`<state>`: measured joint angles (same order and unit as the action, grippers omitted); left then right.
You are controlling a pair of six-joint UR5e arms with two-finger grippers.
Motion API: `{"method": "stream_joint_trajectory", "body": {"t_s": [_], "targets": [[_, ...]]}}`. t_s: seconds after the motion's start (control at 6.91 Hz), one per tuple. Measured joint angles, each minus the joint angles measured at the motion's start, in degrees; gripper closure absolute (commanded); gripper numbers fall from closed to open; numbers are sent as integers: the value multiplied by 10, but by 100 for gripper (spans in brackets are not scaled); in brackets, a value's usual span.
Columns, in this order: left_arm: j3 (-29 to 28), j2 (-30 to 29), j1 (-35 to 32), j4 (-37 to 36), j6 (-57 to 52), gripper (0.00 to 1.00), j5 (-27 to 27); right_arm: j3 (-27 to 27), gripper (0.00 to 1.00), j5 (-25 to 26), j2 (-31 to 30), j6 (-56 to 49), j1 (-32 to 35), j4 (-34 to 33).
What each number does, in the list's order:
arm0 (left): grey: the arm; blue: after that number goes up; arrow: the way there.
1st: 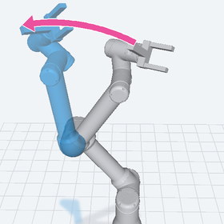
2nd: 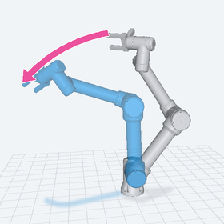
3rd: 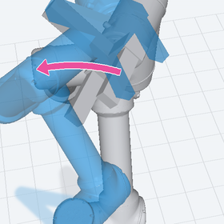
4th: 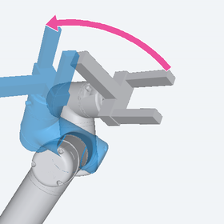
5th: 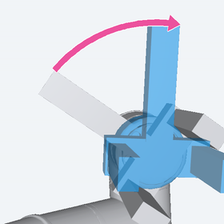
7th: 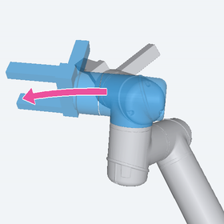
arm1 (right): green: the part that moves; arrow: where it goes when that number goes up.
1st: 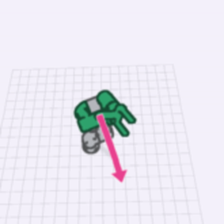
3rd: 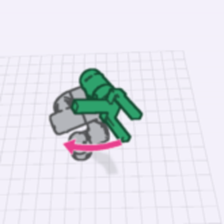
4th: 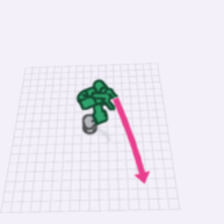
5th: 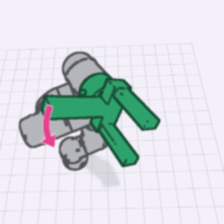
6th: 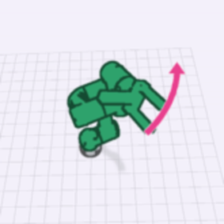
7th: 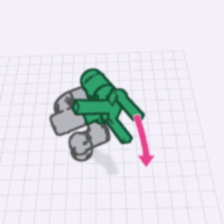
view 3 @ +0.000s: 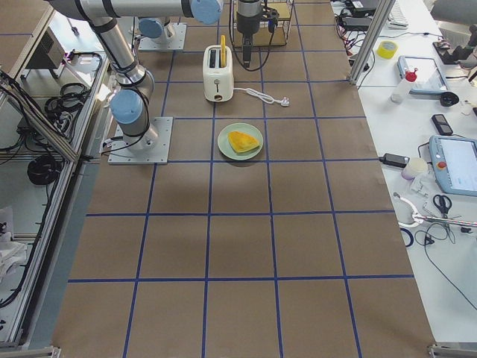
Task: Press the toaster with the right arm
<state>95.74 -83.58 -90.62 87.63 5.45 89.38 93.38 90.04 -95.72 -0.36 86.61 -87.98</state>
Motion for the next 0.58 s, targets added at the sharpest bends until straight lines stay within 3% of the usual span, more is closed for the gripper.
{"method": "stream_joint_trajectory", "body": {"t_s": [0.14, 0.29, 0.43, 0.58], "targets": [[0, 0, 0, 0, 0, 0, 0, 1, 8, 0, 0, 0, 0, 2], [0, 0, 0, 0, 0, 0, 0, 2, 38, 0, 0, 0, -1, 2], [0, 0, 0, 0, 0, 0, 0, 4, 58, -2, -1, 0, -1, 2], [0, 0, 0, 0, 0, 0, 0, 6, 69, -5, -1, -1, -1, 4]]}}
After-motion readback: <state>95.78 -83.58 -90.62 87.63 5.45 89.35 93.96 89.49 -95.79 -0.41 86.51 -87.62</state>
